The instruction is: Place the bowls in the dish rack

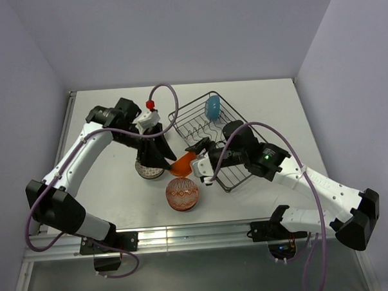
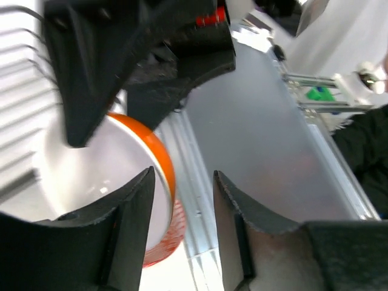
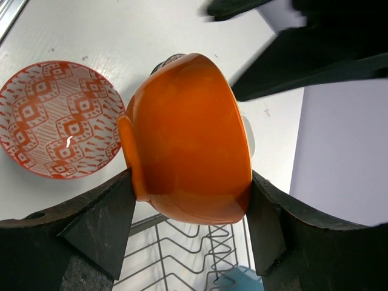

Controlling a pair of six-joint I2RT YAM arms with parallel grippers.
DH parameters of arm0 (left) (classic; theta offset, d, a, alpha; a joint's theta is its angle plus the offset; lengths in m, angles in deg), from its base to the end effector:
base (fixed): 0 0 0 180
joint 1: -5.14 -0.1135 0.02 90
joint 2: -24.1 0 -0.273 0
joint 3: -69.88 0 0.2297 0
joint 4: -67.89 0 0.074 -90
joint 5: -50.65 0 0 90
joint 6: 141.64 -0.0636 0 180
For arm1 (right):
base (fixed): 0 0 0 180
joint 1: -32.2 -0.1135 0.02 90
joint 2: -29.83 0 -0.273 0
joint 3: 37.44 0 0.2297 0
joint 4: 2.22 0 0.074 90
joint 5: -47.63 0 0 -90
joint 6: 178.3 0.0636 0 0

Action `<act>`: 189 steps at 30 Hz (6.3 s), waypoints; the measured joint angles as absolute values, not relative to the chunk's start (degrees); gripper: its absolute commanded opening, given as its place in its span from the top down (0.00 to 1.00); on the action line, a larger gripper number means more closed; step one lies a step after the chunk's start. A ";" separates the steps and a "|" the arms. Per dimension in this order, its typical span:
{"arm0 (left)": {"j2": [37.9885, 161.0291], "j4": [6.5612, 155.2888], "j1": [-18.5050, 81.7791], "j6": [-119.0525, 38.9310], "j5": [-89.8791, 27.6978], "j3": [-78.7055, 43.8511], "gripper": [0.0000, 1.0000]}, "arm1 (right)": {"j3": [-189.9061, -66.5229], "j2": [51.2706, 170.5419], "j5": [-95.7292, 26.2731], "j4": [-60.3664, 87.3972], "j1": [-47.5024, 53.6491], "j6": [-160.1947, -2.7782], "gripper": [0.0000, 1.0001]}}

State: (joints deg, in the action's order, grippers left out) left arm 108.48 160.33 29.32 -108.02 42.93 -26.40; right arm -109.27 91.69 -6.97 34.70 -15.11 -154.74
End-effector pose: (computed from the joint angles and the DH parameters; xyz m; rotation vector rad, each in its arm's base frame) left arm 0.1855 -0.1524 0.3511 1.4402 1.4699 -1.6756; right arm 0.1286 0.1938 0.3370 -1.8276 0.7402 0.4117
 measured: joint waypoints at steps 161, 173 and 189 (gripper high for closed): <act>137.40 104.90 12.80 -36.74 -26.64 -24.46 0.64 | -132.15 110.97 -21.44 44.54 5.98 -109.49 0.00; 140.24 107.24 12.80 -36.20 -22.34 -28.11 1.00 | -132.52 111.01 -19.21 45.24 5.98 -114.02 0.00; 129.88 121.11 12.60 -35.37 7.98 -39.30 1.00 | -135.93 109.26 -13.35 48.69 5.83 -129.47 0.00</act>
State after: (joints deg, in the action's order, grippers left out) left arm 129.88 121.11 12.60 -35.37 7.98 -39.30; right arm -135.93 109.26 -13.35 48.69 5.83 -129.47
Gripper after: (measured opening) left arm 0.098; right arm 0.997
